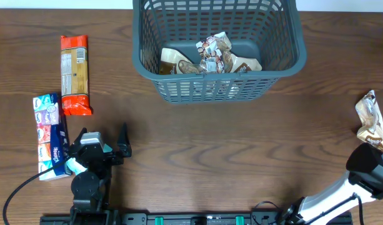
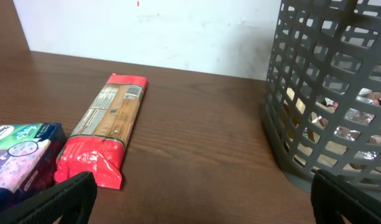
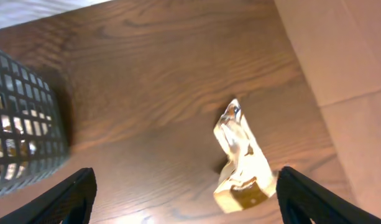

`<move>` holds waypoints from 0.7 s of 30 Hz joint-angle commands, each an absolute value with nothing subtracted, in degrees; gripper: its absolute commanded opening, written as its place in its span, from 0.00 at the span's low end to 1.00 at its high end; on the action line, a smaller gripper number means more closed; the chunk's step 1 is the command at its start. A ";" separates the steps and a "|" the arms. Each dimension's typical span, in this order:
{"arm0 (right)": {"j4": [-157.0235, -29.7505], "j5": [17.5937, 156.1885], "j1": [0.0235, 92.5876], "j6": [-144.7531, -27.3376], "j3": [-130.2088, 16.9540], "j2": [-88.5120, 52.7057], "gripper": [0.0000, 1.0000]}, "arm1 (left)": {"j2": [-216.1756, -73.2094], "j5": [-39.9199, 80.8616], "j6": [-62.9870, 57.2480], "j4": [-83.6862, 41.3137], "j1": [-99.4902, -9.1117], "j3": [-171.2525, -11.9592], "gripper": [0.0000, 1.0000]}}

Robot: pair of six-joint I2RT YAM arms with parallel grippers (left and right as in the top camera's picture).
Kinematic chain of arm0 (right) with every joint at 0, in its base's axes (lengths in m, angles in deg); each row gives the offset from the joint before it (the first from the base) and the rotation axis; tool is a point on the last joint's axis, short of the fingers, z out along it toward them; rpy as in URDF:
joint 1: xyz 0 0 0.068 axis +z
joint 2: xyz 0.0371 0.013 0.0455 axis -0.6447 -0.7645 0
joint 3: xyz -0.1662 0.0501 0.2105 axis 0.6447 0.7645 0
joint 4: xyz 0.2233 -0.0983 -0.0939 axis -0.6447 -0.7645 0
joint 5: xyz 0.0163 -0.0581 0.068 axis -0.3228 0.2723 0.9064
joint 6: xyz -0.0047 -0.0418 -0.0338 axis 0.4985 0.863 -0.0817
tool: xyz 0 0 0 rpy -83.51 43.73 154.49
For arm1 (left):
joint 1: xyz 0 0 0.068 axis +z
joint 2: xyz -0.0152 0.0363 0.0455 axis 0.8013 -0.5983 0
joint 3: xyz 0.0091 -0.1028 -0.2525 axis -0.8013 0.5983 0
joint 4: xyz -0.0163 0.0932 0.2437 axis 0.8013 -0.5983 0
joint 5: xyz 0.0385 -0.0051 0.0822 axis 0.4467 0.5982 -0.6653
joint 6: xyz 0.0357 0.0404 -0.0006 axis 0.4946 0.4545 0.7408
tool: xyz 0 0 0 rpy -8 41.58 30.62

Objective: Pack container
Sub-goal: 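Reach the right gripper to the last pouch at the right edge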

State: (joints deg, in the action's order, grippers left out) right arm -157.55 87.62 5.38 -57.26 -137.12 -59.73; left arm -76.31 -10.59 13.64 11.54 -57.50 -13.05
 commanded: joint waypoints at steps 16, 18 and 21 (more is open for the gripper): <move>-157.42 85.42 6.58 -65.94 -81.25 -22.07 0.83 | -76.38 -12.31 13.05 9.40 -57.68 -12.00 0.99; -154.84 79.23 6.58 -66.35 -74.50 -18.07 0.84 | -76.38 -12.31 13.05 9.38 -57.68 -12.00 0.99; -148.85 73.11 6.56 -66.94 -66.67 -14.44 0.98 | -76.38 -12.31 13.08 9.38 -57.68 -12.00 0.99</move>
State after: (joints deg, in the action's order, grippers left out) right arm -151.93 81.37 6.27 -65.61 -72.40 -16.54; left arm -76.31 -10.59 13.64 11.44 -57.50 -13.14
